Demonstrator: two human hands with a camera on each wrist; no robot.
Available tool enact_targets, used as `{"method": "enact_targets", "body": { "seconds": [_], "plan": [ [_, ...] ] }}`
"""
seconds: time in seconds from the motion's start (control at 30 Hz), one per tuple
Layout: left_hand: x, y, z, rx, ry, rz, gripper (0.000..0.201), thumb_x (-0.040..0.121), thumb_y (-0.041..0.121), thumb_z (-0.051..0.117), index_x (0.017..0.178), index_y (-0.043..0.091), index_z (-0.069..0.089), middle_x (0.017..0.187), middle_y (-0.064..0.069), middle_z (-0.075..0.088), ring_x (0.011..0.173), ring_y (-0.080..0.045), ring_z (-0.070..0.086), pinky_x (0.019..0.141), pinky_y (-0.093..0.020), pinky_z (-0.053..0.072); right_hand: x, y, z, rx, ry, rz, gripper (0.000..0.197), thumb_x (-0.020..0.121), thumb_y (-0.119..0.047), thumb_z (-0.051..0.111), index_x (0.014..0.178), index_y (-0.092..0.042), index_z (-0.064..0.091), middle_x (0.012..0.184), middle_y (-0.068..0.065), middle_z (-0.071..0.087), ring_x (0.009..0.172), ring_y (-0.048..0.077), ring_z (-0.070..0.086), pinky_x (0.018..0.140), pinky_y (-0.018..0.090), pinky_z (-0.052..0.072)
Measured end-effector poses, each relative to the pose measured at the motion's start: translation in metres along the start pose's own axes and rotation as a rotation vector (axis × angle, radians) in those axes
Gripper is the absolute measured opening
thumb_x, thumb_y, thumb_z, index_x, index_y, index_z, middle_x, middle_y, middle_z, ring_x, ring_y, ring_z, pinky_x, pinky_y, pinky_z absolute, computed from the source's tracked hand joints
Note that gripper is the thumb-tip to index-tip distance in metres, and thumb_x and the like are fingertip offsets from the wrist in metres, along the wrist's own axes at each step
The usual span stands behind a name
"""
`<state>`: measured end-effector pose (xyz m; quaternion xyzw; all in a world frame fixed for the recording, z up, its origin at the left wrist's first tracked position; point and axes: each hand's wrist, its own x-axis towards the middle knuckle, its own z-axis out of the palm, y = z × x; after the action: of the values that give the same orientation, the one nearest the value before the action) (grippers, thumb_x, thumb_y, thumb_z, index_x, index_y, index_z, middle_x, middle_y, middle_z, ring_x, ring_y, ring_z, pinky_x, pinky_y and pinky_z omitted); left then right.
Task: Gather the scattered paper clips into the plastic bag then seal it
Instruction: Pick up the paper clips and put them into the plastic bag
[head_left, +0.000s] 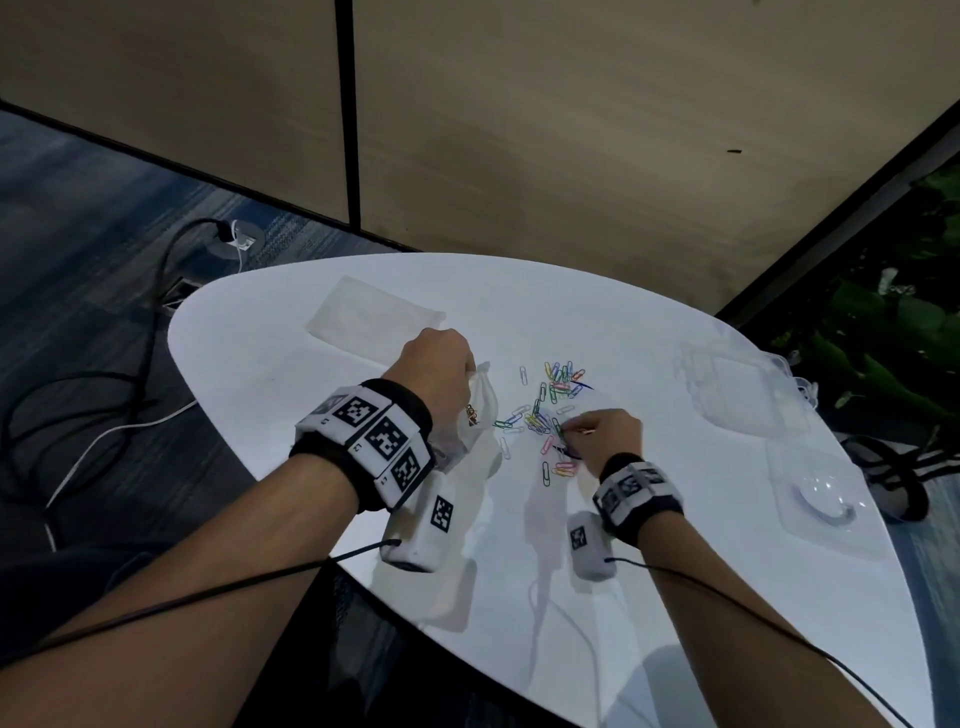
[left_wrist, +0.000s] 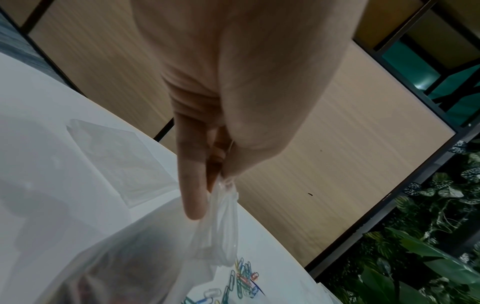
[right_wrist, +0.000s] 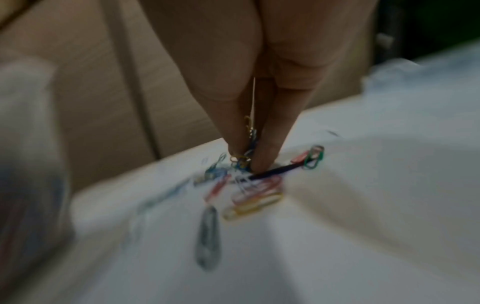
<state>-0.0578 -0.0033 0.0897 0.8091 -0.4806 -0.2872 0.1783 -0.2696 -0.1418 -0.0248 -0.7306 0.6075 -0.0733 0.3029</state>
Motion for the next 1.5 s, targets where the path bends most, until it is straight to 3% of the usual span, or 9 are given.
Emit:
{"method": "enact_targets", "body": {
  "seconds": [0.17,0.37,0.57,0.73,0.87,1.0,1.1,1.3,1.5],
  "plan": [
    [-0.002,0.003,-0.002,-0.022,-0.016,0.004,0.024,0.093,0.006,0.058,0.111,0.005,0.073,0.107,-0.017,0.074,0.092,-0.034,0.074,0.088,-0.040,0.061,-0.013,-0.007,-0.027,1.011,-0.174,0.335,0.022,0.080,0.005,0.073,0.101,0.010,0.070,0.090,0.017,0.074,0.077,0.020,0.073,0.069,0.023,0.061],
    [-0.005,0.006,-0.002,-0.051,0.000,-0.007,0.022,0.094,0.003,0.052,0.097,0.005,0.074,0.100,-0.019,0.073,0.091,-0.034,0.073,0.089,-0.041,0.060,-0.044,-0.080,-0.034,1.289,-0.485,0.181,0.018,0.088,0.005,0.063,0.105,0.010,0.066,0.098,0.015,0.073,0.090,0.016,0.072,0.075,0.020,0.058],
    [-0.010,0.010,-0.002,-0.031,0.030,-0.002,0.021,0.091,0.002,0.052,0.074,0.001,0.064,0.083,-0.021,0.060,0.101,-0.041,0.065,0.070,-0.036,0.048,-0.059,-0.117,-0.001,0.934,-0.432,0.102,0.013,0.087,0.008,0.063,0.099,0.008,0.069,0.092,0.018,0.072,0.081,0.023,0.071,0.079,0.028,0.061],
    [-0.007,0.005,-0.001,-0.097,0.047,-0.007,0.026,0.096,0.008,0.052,0.103,0.010,0.078,0.103,-0.013,0.073,0.093,-0.030,0.070,0.084,-0.035,0.059,-0.061,-0.121,0.014,0.567,-0.257,-0.127,0.020,0.075,0.002,0.071,0.089,-0.009,0.077,0.079,0.016,0.075,0.072,0.028,0.072,0.078,0.040,0.061],
    [-0.011,0.009,-0.002,-0.082,0.036,-0.003,0.030,0.093,0.002,0.050,0.067,0.014,0.060,0.088,-0.017,0.068,0.092,-0.036,0.069,0.073,-0.030,0.052,-0.059,-0.124,0.005,0.060,-0.279,-0.434,0.022,0.081,-0.003,0.061,0.089,-0.014,0.079,0.059,-0.013,0.060,0.055,0.001,0.055,0.058,0.011,0.042],
    [-0.009,0.005,-0.005,-0.076,0.049,-0.016,0.029,0.094,0.004,0.050,0.077,0.013,0.071,0.084,-0.014,0.066,0.089,-0.035,0.068,0.069,-0.030,0.048,-0.048,-0.121,-0.013,0.545,-0.500,-0.328,0.023,0.085,0.008,0.057,0.101,0.004,0.073,0.091,0.007,0.074,0.086,0.023,0.073,0.074,0.029,0.059],
    [-0.010,0.000,-0.006,-0.078,0.064,-0.010,0.025,0.095,0.003,0.051,0.090,0.003,0.075,0.098,-0.022,0.071,0.093,-0.038,0.068,0.071,-0.028,0.046,-0.019,-0.100,-0.022,0.721,-0.329,-0.193,0.026,0.087,0.010,0.052,0.094,-0.001,0.075,0.096,0.014,0.074,0.092,0.030,0.071,0.076,0.033,0.060],
    [-0.007,-0.010,-0.010,-0.119,0.055,-0.026,0.025,0.095,0.002,0.052,0.089,0.008,0.075,0.100,-0.016,0.073,0.090,-0.035,0.073,0.082,-0.034,0.059,0.052,-0.020,-0.023,-0.118,-0.118,0.113,0.054,0.100,-0.034,0.046,0.149,-0.014,0.035,0.154,0.008,0.037,0.141,0.027,0.037,0.115,0.033,0.028],
    [-0.006,-0.016,-0.011,-0.109,0.051,-0.006,0.026,0.093,0.001,0.051,0.091,0.002,0.077,0.094,-0.020,0.074,0.085,-0.038,0.073,0.081,-0.043,0.062,0.066,-0.029,0.012,-0.397,-0.191,-0.150,0.057,0.101,-0.031,0.041,0.152,-0.013,0.023,0.158,0.012,0.024,0.143,0.036,0.025,0.115,0.047,0.029]
  ]
}}
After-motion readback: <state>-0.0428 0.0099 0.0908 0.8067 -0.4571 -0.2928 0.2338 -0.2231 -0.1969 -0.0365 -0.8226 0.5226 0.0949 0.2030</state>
